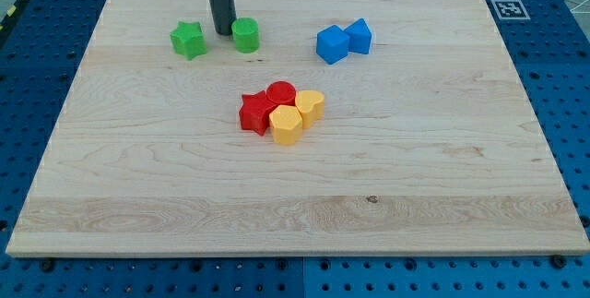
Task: Point your arm close to the green star
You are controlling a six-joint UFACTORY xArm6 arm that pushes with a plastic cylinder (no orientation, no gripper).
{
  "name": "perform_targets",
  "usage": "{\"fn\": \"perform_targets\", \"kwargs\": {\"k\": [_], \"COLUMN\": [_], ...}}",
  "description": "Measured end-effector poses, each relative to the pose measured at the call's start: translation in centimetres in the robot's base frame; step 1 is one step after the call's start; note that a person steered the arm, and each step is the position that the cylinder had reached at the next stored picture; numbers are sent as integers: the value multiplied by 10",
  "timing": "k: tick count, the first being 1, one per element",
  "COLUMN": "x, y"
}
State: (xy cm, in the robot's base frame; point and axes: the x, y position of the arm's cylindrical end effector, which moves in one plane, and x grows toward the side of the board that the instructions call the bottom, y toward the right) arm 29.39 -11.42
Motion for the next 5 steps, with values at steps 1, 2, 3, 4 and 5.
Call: {"fn": "perform_targets", "kwargs": {"k": [1,2,3,4,5], "x": [-29,-34,-21,5,37], "y": [-81,-158,-170,-151,-120]}}
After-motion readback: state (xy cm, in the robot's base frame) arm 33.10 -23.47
